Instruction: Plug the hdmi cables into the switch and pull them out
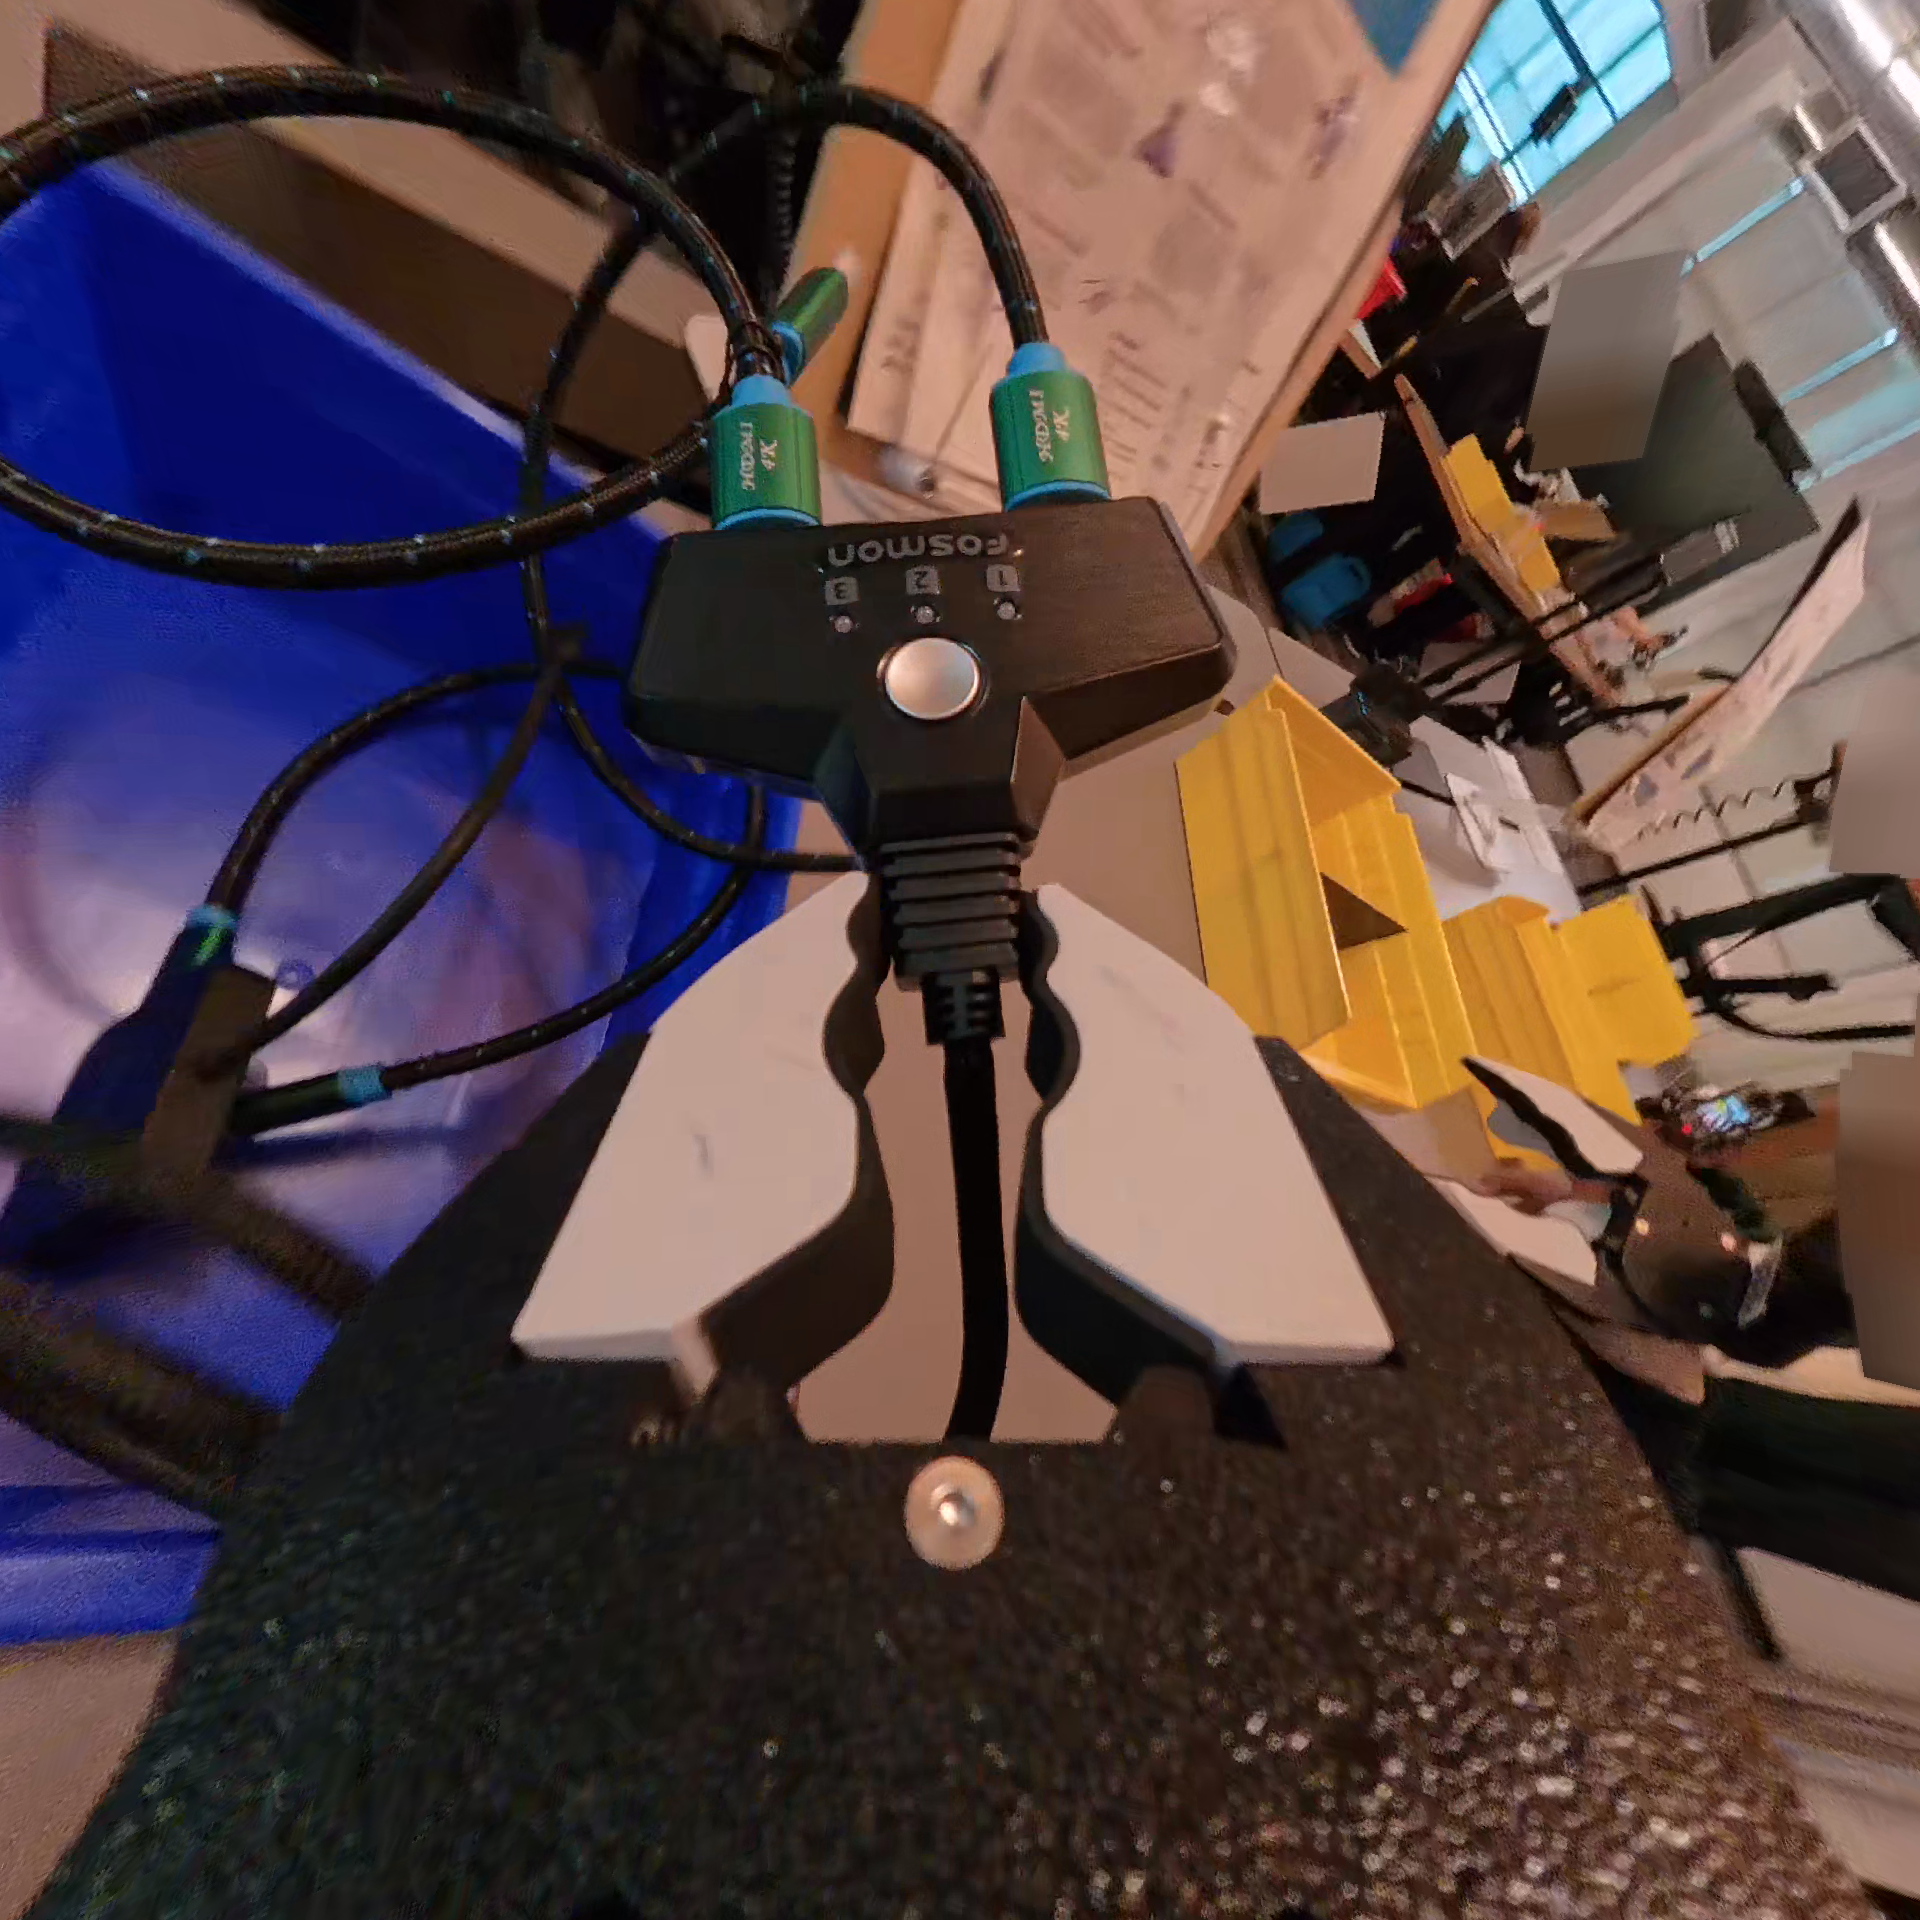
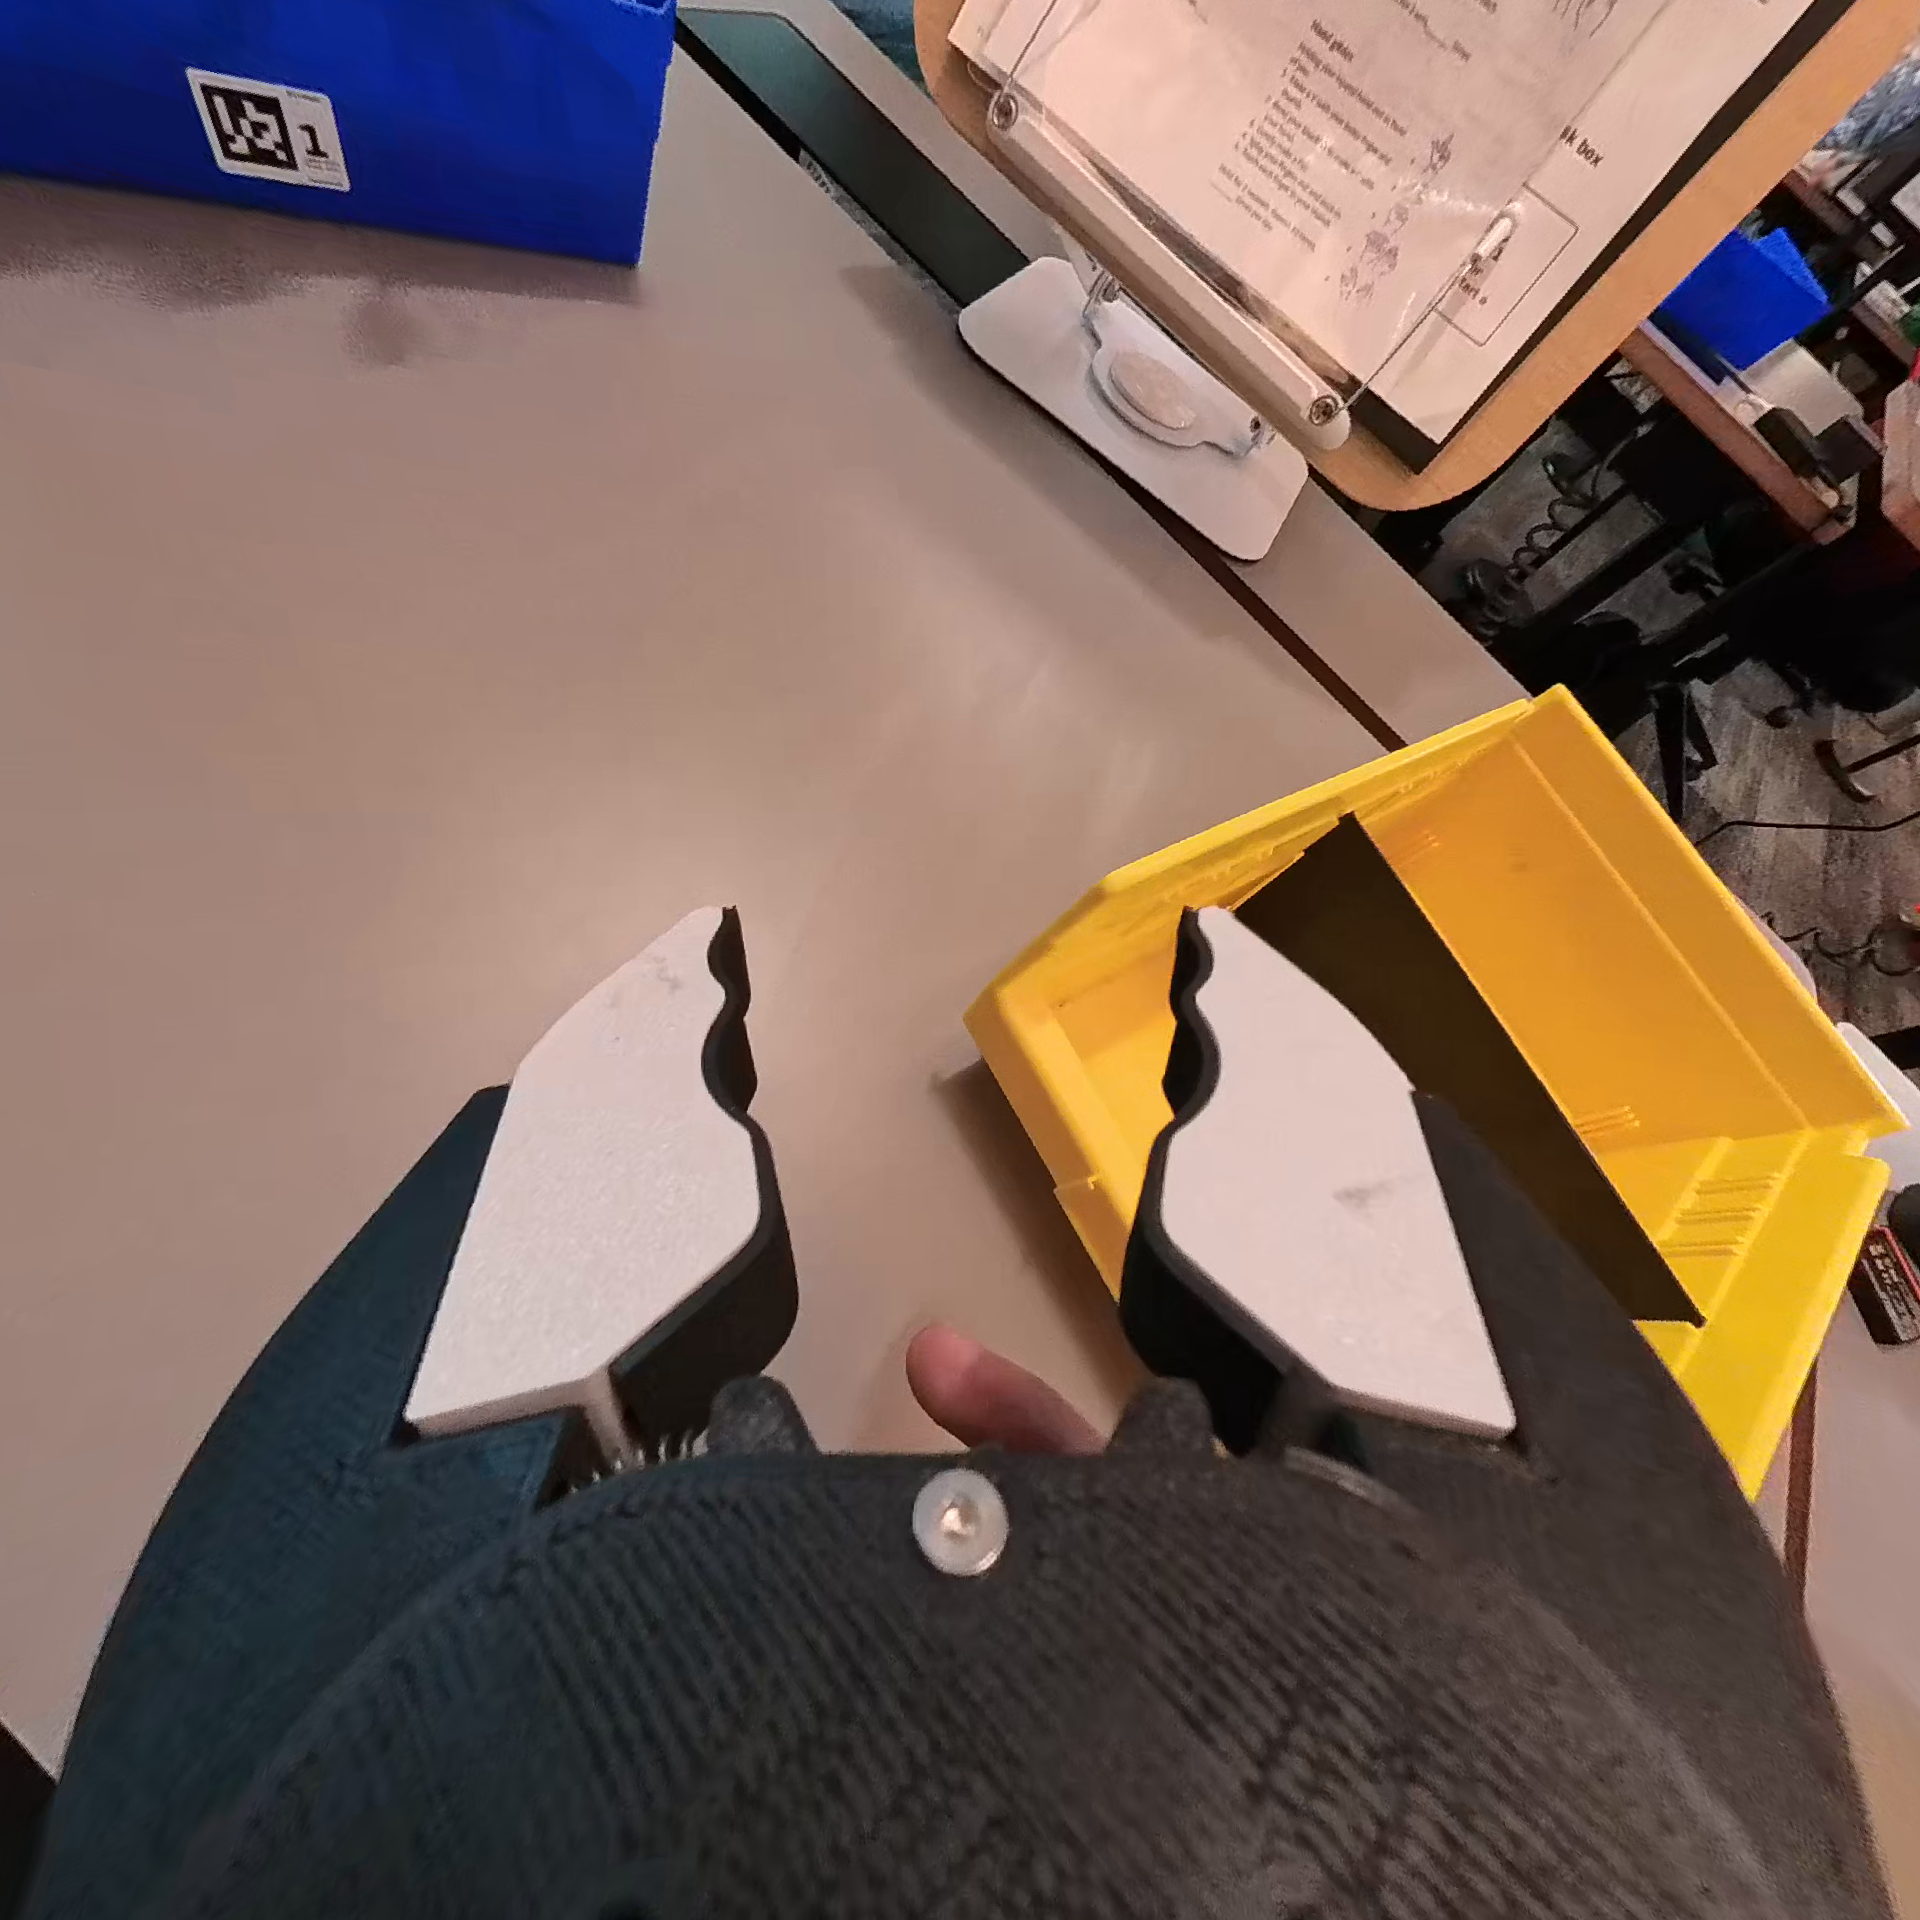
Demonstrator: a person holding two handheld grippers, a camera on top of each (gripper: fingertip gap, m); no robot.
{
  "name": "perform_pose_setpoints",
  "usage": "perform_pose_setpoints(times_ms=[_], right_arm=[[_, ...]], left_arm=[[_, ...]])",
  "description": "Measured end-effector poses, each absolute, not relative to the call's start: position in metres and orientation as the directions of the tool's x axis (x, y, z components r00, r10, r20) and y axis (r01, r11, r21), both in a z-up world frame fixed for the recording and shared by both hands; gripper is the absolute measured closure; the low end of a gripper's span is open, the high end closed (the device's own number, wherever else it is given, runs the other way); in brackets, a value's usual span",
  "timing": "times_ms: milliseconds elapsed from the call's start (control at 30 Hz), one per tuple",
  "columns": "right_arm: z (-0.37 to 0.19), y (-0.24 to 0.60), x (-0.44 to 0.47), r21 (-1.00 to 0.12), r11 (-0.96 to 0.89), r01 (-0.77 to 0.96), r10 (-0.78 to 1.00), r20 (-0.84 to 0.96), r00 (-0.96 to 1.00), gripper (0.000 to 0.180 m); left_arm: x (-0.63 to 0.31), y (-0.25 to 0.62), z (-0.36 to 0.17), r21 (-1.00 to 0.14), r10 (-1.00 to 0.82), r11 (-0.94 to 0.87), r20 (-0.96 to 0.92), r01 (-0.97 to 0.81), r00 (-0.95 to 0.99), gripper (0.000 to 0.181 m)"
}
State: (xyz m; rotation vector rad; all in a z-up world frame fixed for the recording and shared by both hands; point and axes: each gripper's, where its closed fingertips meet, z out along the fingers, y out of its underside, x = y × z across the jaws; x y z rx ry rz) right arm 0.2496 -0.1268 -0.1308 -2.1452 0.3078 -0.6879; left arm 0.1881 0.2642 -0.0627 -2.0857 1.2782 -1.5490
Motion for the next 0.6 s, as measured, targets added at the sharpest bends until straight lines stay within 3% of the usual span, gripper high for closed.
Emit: perform_pose_setpoints(times_ms=[167, 333, 467, 600], right_arm=[[-0.128, -0.126, 0.251, -0.795, -0.606, 0.023, -0.455, 0.37, 0.81, 0.102], [-0.102, -0.113, 0.241, -0.894, -0.447, 0.038, -0.472, 0.273, 0.838, 0.102], [-0.063, -0.089, 0.211, -0.986, -0.165, -0.003, -0.387, 0.062, 0.92, 0.099], [-0.014, -0.072, 0.166, -0.99, 0.113, -0.084, -0.208, -0.106, 0.972, 0.093]], left_arm=[[0.177, 0.249, 0.0, -0.805, -0.876, -0.404, 0.478, -0.435, -0.071, 0.157], [0.165, 0.23, 0.068, -0.95, -0.982, -0.076, 0.124, -0.302, -0.142, 0.157], [0.151, 0.188, 0.109, -0.959, -0.954, 0.226, -0.182, -0.172, -0.238, 0.158], [0.136, 0.124, 0.12, -0.876, -0.832, 0.48, -0.438, -0.048, -0.341, 0.157]])
